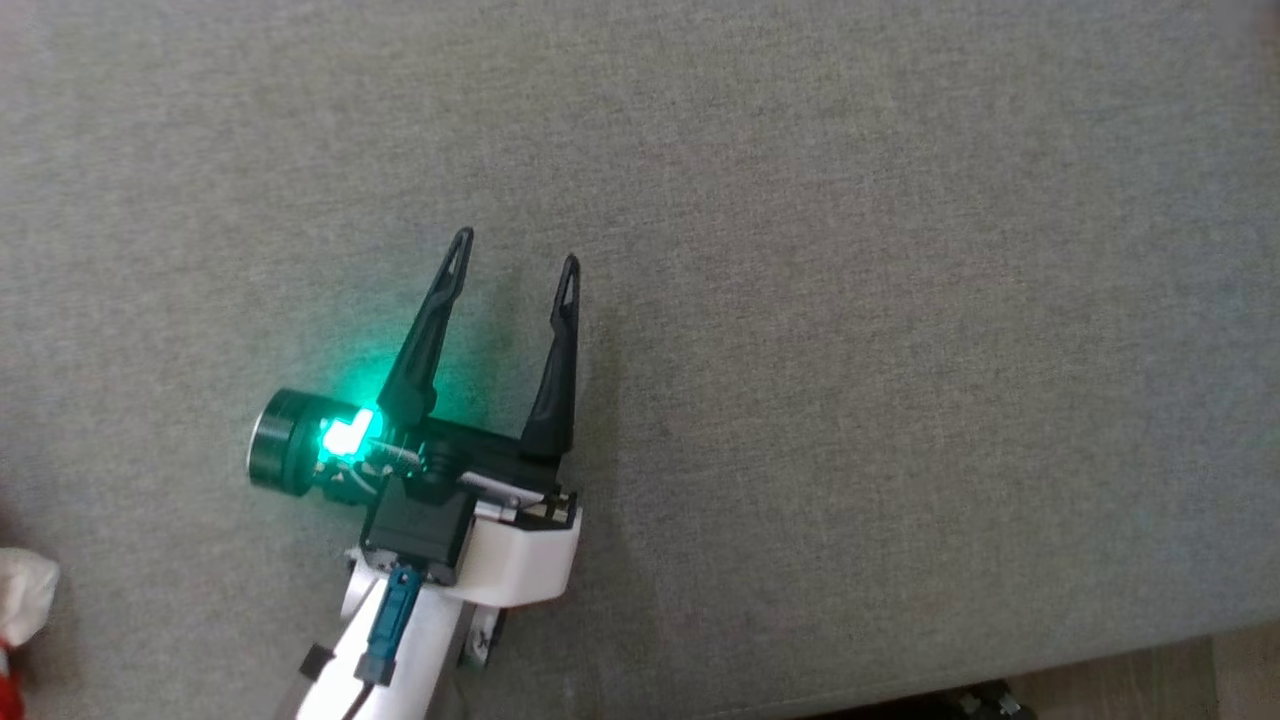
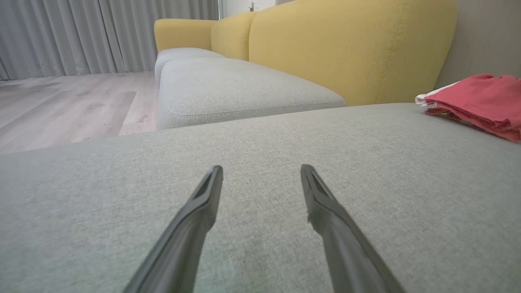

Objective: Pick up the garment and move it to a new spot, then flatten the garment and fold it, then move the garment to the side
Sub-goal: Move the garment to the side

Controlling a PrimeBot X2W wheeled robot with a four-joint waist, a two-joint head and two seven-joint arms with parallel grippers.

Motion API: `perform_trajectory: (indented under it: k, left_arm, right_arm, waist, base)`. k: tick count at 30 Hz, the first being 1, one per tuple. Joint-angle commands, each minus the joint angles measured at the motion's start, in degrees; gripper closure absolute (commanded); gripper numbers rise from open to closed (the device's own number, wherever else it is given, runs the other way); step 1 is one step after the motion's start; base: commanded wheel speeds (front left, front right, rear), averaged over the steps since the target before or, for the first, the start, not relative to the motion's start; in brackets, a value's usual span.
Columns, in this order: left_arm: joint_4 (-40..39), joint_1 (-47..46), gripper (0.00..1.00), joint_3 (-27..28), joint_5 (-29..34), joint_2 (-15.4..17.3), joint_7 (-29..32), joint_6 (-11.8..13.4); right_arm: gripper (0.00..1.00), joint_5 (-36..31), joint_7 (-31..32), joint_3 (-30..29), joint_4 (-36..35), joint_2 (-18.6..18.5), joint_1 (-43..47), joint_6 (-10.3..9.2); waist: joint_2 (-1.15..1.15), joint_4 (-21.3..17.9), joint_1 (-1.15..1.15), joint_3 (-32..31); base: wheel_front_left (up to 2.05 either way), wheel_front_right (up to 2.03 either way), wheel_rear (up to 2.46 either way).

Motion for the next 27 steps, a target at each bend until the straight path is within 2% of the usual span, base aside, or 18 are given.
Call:
perform_trajectory:
  k: [1,4,5,6,10,14,20,21,27]
  left_arm:
    - [-1.5,-0.4,0.0,1.0,0.1,0.4,-0.3,-0.1]
    - [-1.3,-1.0,0.0,0.8,-0.1,0.4,-0.3,0.0]
    - [-1.3,-1.2,0.0,0.8,-0.2,0.4,-0.3,0.0]
    - [-1.2,-1.4,0.0,0.8,-0.3,0.4,-0.3,0.1]
    - [-0.9,-1.5,0.0,0.8,-0.8,0.3,-0.3,0.6]
    - [-0.4,-0.4,0.0,1.0,-1.4,0.2,-0.3,1.0]
    - [1.5,3.4,0.0,2.8,-3.3,0.1,-0.3,1.6]
    - [1.5,3.4,0.0,2.8,-3.3,0.1,-0.3,1.6]
    - [3.4,8.1,0.0,5.5,-5.3,-0.3,-0.3,1.9]
  right_arm:
    - [1.0,-1.2,-0.9,-0.9,-0.8,-3.2,0.5,-0.04]
    - [1.0,-3.7,-1.3,-2.9,0.0,-3.6,0.3,-0.04]
    - [0.6,-4.5,-1.6,-3.8,0.4,-3.6,0.2,-0.04]
    - [0.0,-5.4,-2.0,-4.8,0.7,-3.4,0.2,-0.04]
    - [0.0,-10.2,-5.4,-8.4,0.5,-0.7,-0.2,-0.04]
    - [0.0,-15.1,-8.6,-9.9,-1.9,5.4,0.8,-0.04]
    - [0.0,-16.1,-11.7,-5.5,-7.4,17.8,6.7,-0.04]
    - [0.0,-16.1,-11.7,-5.5,-7.4,17.8,6.7,-0.04]
    - [0.0,-14.1,-15.1,1.8,-8.1,29.3,15.3,-0.04]
  waist:
    - [0.0,-0.3,-0.01,1.0]
    - [0.0,0.1,-0.01,1.4]
    - [0.0,0.3,-0.01,1.4]
    - [0.0,0.5,-0.01,1.3]
    - [0.0,1.3,-0.01,0.0]
    - [0.0,1.8,-0.01,-3.4]
    - [0.0,2.2,-0.01,-11.0]
    - [0.0,2.2,-0.01,-11.0]
    - [0.0,3.6,-0.01,-20.2]
  base:
    - [0.0,0.0,0.0]
    - [0.0,0.0,0.0]
    - [0.0,0.0,0.0]
    - [0.0,0.0,0.0]
    - [0.0,0.0,0.0]
    - [0.0,0.0,0.0]
    - [0.0,0.0,0.0]
    - [0.0,0.0,0.0]
    - [0.0,0.0,0.0]
